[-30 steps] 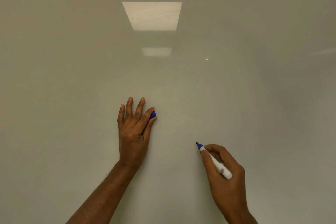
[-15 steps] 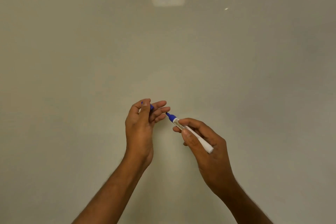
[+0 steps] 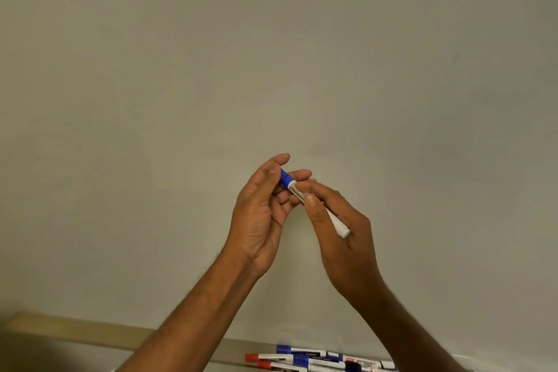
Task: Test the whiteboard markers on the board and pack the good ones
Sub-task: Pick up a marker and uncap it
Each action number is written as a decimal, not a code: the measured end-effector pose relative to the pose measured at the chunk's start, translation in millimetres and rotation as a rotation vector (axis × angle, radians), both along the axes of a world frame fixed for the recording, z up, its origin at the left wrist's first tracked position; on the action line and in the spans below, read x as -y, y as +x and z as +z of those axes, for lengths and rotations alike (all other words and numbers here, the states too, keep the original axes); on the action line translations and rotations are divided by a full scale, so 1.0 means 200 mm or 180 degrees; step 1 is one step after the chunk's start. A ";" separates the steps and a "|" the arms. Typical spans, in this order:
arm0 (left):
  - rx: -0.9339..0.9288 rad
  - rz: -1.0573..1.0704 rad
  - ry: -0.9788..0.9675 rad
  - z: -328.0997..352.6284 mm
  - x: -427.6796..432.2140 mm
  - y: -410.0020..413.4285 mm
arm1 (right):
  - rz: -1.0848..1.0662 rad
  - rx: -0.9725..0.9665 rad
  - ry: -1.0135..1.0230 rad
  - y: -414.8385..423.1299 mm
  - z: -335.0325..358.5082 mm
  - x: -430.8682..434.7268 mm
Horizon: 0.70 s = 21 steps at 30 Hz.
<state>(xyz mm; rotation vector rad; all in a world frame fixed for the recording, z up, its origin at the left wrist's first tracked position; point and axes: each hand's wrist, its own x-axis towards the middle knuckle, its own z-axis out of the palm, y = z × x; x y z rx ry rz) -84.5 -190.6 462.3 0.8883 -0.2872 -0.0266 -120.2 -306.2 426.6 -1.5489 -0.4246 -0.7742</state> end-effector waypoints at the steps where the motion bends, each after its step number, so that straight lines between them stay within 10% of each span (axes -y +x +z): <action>1: -0.0031 0.0027 -0.0011 -0.01 0.01 0.00 | -0.0043 0.0007 -0.0019 0.00 -0.01 0.00; 11: -0.0313 0.0144 -0.0113 -0.17 0.00 -0.04 | 0.0170 -0.0379 0.0105 -0.02 -0.13 -0.02; 21: 0.0002 0.0943 0.1228 -0.51 -0.17 -0.18 | 0.0172 -0.0811 -0.0860 -0.12 -0.43 0.01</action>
